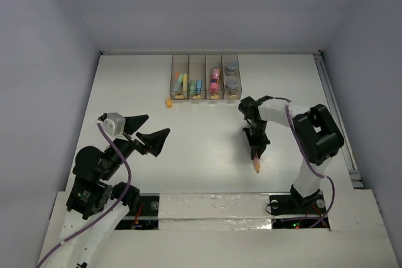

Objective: Sort the stationery into containers
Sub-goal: Move the pen to the center of the board.

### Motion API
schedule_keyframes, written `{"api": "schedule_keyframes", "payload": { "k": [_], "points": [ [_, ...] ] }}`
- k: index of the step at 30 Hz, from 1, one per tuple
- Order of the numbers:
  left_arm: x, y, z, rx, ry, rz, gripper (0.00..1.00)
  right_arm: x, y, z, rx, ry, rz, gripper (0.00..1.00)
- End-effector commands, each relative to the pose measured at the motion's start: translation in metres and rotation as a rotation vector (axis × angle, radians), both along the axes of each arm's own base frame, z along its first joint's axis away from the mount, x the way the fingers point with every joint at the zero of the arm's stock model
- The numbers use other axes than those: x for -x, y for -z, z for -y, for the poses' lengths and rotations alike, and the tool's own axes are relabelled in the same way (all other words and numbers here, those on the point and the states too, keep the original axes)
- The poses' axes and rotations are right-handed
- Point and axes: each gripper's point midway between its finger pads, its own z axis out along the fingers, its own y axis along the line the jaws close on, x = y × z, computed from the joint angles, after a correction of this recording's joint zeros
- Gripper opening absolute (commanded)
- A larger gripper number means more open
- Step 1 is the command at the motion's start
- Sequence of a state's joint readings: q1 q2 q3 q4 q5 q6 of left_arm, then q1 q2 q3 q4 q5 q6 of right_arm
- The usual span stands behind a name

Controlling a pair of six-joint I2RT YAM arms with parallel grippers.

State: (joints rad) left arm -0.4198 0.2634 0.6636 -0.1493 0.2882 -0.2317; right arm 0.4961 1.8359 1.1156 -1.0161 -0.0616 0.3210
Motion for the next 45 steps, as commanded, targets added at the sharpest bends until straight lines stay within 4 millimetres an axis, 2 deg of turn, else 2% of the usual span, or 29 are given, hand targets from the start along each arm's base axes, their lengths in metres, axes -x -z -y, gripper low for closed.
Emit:
{"api": "schedule_keyframes", "payload": {
  "k": [1, 2, 4, 5, 6, 7, 8, 11, 14, 16, 17, 18, 20, 21, 22, 24, 25, 26, 27, 28, 29, 30, 32, 33, 34, 38, 41, 42, 45],
  "points": [
    [0.007, -0.027, -0.003, 0.025, 0.001, 0.078, 0.99, -0.024, 0.019, -0.048, -0.224, 0.112, 0.105, 0.0],
    [0.007, -0.026, -0.003, 0.023, 0.001, 0.076, 0.99, -0.039, 0.017, -0.064, -0.269, 0.181, 0.168, 0.0],
    [0.006, -0.026, -0.002, 0.022, 0.002, 0.073, 0.99, -0.052, 0.002, -0.083, -0.371, 0.269, 0.228, 0.0],
    [0.005, -0.025, -0.002, 0.02, 0.002, 0.069, 0.99, -0.072, -0.008, -0.102, -0.444, 0.369, 0.303, 0.0],
    [0.005, -0.025, -0.001, 0.02, 0.004, 0.069, 0.99, -0.082, -0.016, -0.11, -0.496, 0.432, 0.343, 0.0],
    [0.004, -0.024, -0.001, 0.018, 0.004, 0.065, 0.99, -0.079, -0.021, -0.115, -0.542, 0.484, 0.365, 0.01],
    [0.003, -0.024, -0.001, 0.017, 0.004, 0.063, 0.99, -0.098, -0.04, -0.136, -0.662, 0.585, 0.429, 0.03],
    [0.001, -0.021, 0.0, 0.013, 0.004, 0.053, 0.99, -0.114, -0.058, -0.154, -0.79, 0.757, 0.526, 0.06],
    [0.0, -0.021, 0.001, 0.012, 0.005, 0.052, 0.99, -0.121, -0.062, -0.171, -0.858, 0.867, 0.556, 0.12],
    [-0.001, -0.019, 0.001, 0.011, 0.004, 0.046, 0.99, -0.117, -0.055, -0.176, -0.878, 0.913, 0.562, 0.21],
    [-0.001, -0.018, 0.001, 0.01, 0.004, 0.044, 0.99, -0.122, -0.06, -0.178, -0.922, 0.956, 0.562, 0.29],
    [-0.002, -0.017, 0.001, 0.009, 0.001, 0.04, 0.99, -0.116, -0.053, -0.182, -0.922, 0.958, 0.545, 0.41],
    [-0.003, -0.015, 0.002, 0.005, 0.003, 0.033, 0.99, -0.111, -0.059, -0.188, -0.966, 0.947, 0.53, 0.52],
    [-0.003, -0.016, 0.002, 0.007, 0.003, 0.032, 0.99, -0.109, -0.064, -0.187, -0.98, 0.934, 0.532, 0.65],
    [-0.005, -0.015, 0.002, 0.004, 0.001, 0.03, 0.99, -0.102, -0.069, -0.193, -0.995, 0.897, 0.509, 0.7],
    [-0.005, -0.015, 0.003, 0.003, 0.003, 0.027, 0.99, -0.09, -0.067, -0.189, -0.95, 0.826, 0.503, 0.78],
    [-0.006, -0.014, 0.003, 0.0, 0.002, 0.025, 0.99, -0.086, -0.082, -0.19, -0.971, 0.783, 0.508, 0.81],
    [-0.006, -0.014, 0.003, 0.0, 0.002, 0.024, 0.99, -0.076, -0.071, -0.183, -0.895, 0.7, 0.51, 0.81],
    [-0.007, -0.014, 0.003, 0.0, -0.002, 0.022, 0.99, -0.072, -0.074, -0.181, -0.874, 0.636, 0.519, 0.79],
    [-0.007, -0.014, 0.003, 0.001, 0.0, 0.021, 0.99, -0.077, -0.101, -0.188, -0.911, 0.552, 0.562, 0.76],
    [-0.008, -0.013, 0.003, -0.002, -0.002, 0.02, 0.99, -0.07, -0.09, -0.177, -0.799, 0.379, 0.584, 0.72],
    [-0.008, -0.014, 0.003, -0.001, -0.005, 0.021, 0.99, -0.071, -0.092, -0.172, -0.735, 0.279, 0.597, 0.6],
    [-0.008, -0.014, 0.002, 0.0, -0.008, 0.022, 0.99, -0.085, -0.092, -0.155, -0.512, 0.1, 0.603, 0.45],
    [-0.009, -0.013, 0.002, 0.0, -0.013, 0.019, 0.99, -0.09, -0.089, -0.148, -0.444, 0.074, 0.603, 0.32],
    [-0.009, -0.013, 0.002, -0.001, -0.014, 0.017, 0.99, -0.093, -0.087, -0.145, -0.411, 0.054, 0.603, 0.29],
    [-0.013, -0.009, -0.001, -0.006, -0.031, 0.004, 0.99, -0.078, -0.091, -0.173, -0.468, -0.057, 0.581, 0.25],
    [-0.014, -0.009, -0.001, -0.006, -0.034, 0.003, 0.99, -0.053, -0.098, -0.212, -0.551, -0.167, 0.575, 0.23],
    [-0.014, -0.009, 0.0, -0.007, -0.034, 0.0, 0.99, -0.049, -0.092, -0.22, -0.561, -0.178, 0.561, 0.14],
    [-0.016, -0.007, -0.001, -0.01, -0.04, -0.005, 0.99, -0.044, -0.079, -0.238, -0.571, -0.185, 0.549, 0.0]
  ]
}}
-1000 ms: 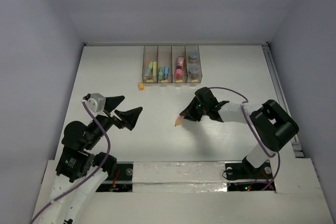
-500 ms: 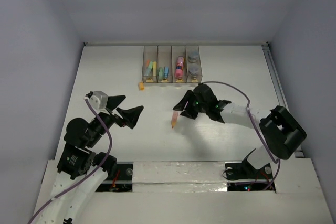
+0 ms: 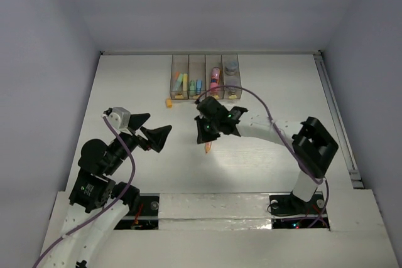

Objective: Sort the stationery into containers
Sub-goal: Move the pen to the center of the board.

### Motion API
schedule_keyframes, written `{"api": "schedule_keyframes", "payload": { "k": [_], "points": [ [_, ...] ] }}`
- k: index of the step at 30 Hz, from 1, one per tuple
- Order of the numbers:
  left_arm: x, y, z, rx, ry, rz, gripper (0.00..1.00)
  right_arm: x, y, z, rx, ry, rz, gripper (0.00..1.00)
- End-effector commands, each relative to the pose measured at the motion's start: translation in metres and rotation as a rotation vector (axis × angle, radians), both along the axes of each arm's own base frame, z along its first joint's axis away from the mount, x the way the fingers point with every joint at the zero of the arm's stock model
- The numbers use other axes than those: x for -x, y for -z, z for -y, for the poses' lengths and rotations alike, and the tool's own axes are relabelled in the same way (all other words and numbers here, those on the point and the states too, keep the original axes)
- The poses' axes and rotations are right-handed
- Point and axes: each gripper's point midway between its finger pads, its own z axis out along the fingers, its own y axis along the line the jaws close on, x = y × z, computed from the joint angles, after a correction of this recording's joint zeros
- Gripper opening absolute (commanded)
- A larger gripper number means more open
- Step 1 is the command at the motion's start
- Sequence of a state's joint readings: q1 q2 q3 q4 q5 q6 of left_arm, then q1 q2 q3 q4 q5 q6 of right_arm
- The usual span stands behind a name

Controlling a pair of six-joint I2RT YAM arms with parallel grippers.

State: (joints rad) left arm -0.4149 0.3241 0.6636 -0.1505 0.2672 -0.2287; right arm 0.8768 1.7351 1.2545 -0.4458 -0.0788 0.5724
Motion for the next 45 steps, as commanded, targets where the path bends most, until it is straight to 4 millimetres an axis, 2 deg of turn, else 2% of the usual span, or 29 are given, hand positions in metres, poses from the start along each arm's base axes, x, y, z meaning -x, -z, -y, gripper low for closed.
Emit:
{"api": "schedule_keyframes", "payload": {
  "k": [1, 3, 6, 10, 13, 22, 28, 29, 30, 32, 33, 34, 41, 45],
  "points": [
    [-0.002, -0.02, -0.003, 0.013, -0.014, 0.051, 0.99, 0.004, 0.018, -0.017, 0.043, -0.054, 0.008, 0.0],
    [-0.002, -0.018, -0.003, 0.011, -0.016, 0.047, 0.99, 0.005, 0.021, -0.026, 0.046, -0.064, 0.021, 0.0],
    [-0.003, -0.019, -0.003, 0.013, -0.018, 0.047, 0.99, -0.002, 0.034, -0.023, 0.082, -0.041, 0.032, 0.0],
    [-0.003, -0.018, -0.002, 0.011, -0.017, 0.043, 0.99, -0.008, 0.056, -0.001, 0.205, 0.012, 0.046, 0.0],
    [-0.005, -0.017, -0.003, 0.009, -0.025, 0.041, 0.99, -0.002, 0.067, 0.016, 0.265, 0.032, 0.033, 0.0],
    [-0.007, -0.016, -0.002, 0.007, -0.017, 0.037, 0.99, 0.008, 0.068, 0.06, 0.391, 0.071, 0.05, 0.0],
    [-0.008, -0.015, -0.002, 0.005, -0.017, 0.032, 0.99, -0.003, 0.065, 0.083, 0.438, 0.113, 0.073, 0.0],
    [-0.008, -0.015, -0.002, 0.006, -0.017, 0.03, 0.99, -0.008, 0.062, 0.088, 0.439, 0.132, 0.082, 0.05],
    [-0.009, -0.014, -0.002, 0.005, -0.017, 0.028, 0.99, -0.01, 0.063, 0.093, 0.443, 0.136, 0.081, 0.2],
    [-0.009, -0.014, -0.002, 0.005, -0.017, 0.027, 0.99, -0.014, 0.061, 0.094, 0.426, 0.146, 0.087, 0.37],
    [-0.009, -0.013, -0.002, 0.004, -0.017, 0.026, 0.99, -0.011, 0.058, 0.092, 0.402, 0.133, 0.086, 0.49],
    [-0.009, -0.014, -0.001, 0.005, -0.015, 0.027, 0.99, -0.012, 0.057, 0.09, 0.391, 0.133, 0.096, 0.54],
    [-0.01, -0.011, -0.001, 0.002, -0.015, 0.016, 0.99, -0.008, 0.045, 0.052, 0.177, 0.087, 0.078, 0.69],
    [-0.011, -0.011, -0.001, 0.0, -0.015, 0.014, 0.99, -0.017, 0.043, 0.047, 0.11, 0.116, 0.077, 0.75]
  ]
}}
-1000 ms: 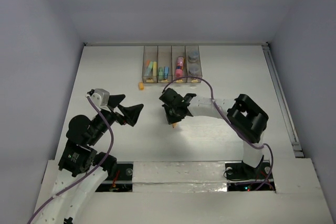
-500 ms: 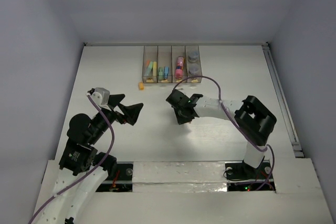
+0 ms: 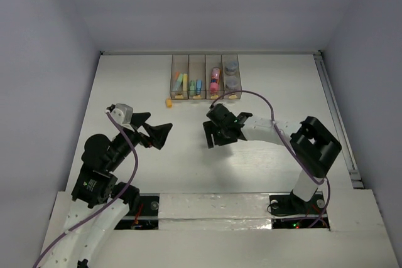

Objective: Sort the stationery into containers
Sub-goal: Move the pen to the center of the board.

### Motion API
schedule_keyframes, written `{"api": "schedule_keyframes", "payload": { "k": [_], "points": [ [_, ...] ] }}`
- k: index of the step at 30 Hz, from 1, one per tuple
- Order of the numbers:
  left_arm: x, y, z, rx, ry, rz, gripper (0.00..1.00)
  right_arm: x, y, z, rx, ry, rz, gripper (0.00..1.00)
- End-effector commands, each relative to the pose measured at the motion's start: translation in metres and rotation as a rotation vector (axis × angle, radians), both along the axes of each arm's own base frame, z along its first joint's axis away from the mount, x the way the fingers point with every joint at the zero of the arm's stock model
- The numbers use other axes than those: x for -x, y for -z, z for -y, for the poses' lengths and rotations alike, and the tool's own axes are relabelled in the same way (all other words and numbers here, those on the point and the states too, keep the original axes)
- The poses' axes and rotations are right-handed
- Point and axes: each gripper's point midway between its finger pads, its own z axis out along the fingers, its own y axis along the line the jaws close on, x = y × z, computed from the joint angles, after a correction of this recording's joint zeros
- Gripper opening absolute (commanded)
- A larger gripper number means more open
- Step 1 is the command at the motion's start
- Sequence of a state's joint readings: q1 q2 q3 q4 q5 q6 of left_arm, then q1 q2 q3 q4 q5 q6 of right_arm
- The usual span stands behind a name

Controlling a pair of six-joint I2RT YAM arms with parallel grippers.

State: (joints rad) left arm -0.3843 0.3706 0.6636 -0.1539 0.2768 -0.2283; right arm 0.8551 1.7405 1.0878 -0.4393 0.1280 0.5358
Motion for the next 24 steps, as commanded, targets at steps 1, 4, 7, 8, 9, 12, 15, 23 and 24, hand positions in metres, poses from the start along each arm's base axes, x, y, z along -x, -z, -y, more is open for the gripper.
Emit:
{"api": "schedule_keyframes", "payload": {
  "k": [1, 4, 7, 8, 9, 12, 15, 23, 24],
  "points": [
    [0.0, -0.02, 0.001, 0.019, 0.006, 0.056, 0.99, -0.013, -0.018, -0.022, -0.149, 0.009, 0.044, 0.75],
    [0.0, -0.02, 0.001, 0.019, 0.006, 0.055, 0.99, -0.029, -0.014, -0.009, -0.133, 0.07, 0.054, 0.76],
    [-0.001, -0.02, 0.001, 0.018, 0.004, 0.056, 0.99, -0.04, -0.008, 0.003, -0.134, 0.118, 0.053, 0.76],
    [-0.001, -0.02, 0.001, 0.019, 0.005, 0.055, 0.99, -0.042, -0.009, 0.001, -0.147, 0.114, 0.061, 0.77],
    [-0.001, -0.02, 0.001, 0.017, 0.006, 0.056, 0.99, -0.047, -0.008, 0.005, -0.146, 0.126, 0.062, 0.79],
    [-0.001, -0.019, 0.001, 0.016, 0.008, 0.052, 0.99, -0.052, -0.003, 0.005, -0.138, 0.118, 0.064, 0.8],
    [-0.002, -0.019, 0.002, 0.015, 0.009, 0.05, 0.99, -0.06, -0.004, -0.002, -0.14, 0.106, 0.071, 0.81],
    [-0.002, -0.019, 0.002, 0.014, 0.011, 0.049, 0.99, -0.073, 0.006, -0.011, -0.1, 0.087, 0.061, 0.81],
    [-0.002, -0.018, 0.002, 0.014, 0.011, 0.047, 0.99, -0.077, 0.004, -0.013, -0.092, 0.088, 0.065, 0.81]
  ]
}}
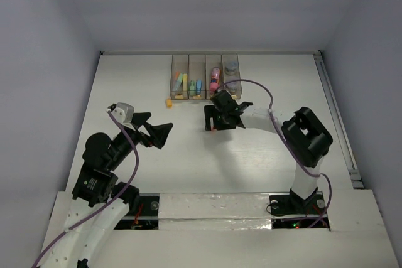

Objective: Sort the stationery into containers
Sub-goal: Move the pen to the center of the board, then pick up the pen from the center of the board.

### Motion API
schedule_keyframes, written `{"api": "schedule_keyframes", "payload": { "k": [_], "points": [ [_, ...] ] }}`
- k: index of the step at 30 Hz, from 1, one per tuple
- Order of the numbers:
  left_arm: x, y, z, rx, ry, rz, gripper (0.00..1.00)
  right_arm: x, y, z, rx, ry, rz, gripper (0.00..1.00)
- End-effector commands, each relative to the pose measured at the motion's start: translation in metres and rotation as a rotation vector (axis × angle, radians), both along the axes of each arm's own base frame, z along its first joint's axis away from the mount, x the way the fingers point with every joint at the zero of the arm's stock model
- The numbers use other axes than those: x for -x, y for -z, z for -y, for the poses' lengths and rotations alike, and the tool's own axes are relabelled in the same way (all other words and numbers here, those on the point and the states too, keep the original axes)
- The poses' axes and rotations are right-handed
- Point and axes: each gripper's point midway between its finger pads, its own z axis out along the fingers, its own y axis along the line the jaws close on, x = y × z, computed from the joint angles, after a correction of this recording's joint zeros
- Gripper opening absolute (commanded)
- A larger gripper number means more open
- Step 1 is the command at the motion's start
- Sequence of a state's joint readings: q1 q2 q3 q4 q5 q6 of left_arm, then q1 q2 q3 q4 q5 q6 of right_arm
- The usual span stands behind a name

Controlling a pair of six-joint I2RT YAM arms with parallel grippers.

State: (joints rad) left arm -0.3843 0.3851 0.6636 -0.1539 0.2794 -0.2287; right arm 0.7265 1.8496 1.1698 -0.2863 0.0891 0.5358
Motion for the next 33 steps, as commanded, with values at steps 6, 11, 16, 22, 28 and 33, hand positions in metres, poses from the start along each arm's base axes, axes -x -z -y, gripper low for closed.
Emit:
{"api": "schedule_keyframes", "payload": {
  "k": [6, 11, 16, 22, 28, 33],
  "points": [
    [0.0, -0.022, 0.001, 0.02, 0.008, 0.062, 0.99, -0.013, 0.018, -0.004, 0.093, -0.019, -0.032, 0.81],
    [0.0, -0.022, 0.001, 0.019, 0.008, 0.061, 0.99, -0.011, 0.019, -0.017, 0.119, -0.044, -0.025, 0.54],
    [0.0, -0.021, 0.001, 0.021, 0.005, 0.06, 0.99, -0.009, 0.024, -0.015, 0.184, -0.046, -0.03, 0.54],
    [-0.001, -0.02, 0.001, 0.019, 0.005, 0.056, 0.99, -0.008, 0.03, -0.009, 0.244, -0.036, -0.041, 0.34],
    [-0.006, -0.012, 0.003, 0.013, 0.005, 0.018, 0.99, -0.008, 0.021, -0.014, 0.193, -0.024, -0.018, 0.07],
    [-0.012, 0.0, 0.013, 0.013, 0.038, -0.041, 0.99, -0.018, -0.031, -0.043, -0.028, -0.042, 0.111, 0.02]
  ]
}}
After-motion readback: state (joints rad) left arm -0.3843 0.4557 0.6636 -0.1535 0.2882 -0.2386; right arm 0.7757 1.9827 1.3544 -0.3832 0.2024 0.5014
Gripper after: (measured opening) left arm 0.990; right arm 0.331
